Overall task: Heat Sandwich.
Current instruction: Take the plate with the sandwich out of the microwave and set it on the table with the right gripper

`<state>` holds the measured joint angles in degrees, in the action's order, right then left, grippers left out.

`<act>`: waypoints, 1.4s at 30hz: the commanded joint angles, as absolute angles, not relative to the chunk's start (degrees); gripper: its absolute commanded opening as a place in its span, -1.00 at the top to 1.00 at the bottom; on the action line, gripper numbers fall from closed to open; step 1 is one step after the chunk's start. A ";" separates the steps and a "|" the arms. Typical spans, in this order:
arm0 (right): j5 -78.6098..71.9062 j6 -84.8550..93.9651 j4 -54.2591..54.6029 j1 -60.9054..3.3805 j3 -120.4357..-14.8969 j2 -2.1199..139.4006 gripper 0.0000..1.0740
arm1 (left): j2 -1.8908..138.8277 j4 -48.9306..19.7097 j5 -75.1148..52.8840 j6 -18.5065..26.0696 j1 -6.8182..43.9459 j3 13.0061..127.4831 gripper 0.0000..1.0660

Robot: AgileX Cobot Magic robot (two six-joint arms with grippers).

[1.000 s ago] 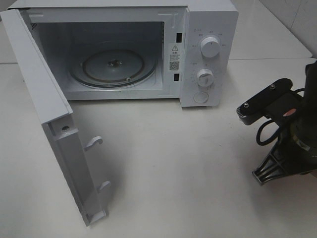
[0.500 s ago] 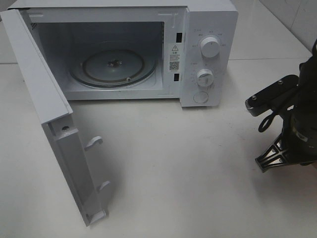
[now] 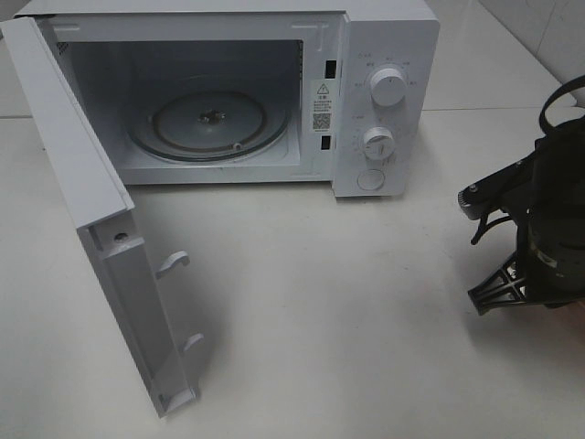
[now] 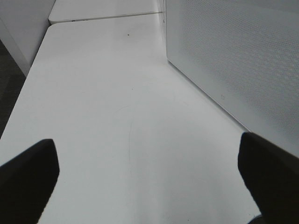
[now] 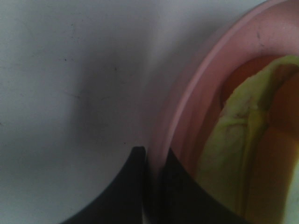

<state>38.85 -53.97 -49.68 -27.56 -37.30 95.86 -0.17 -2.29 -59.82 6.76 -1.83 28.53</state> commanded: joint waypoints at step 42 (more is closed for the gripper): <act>34.66 -60.62 -53.00 -27.39 -37.47 104.34 0.01 | -1.43 -2.46 -59.30 6.36 -2.01 28.42 -0.86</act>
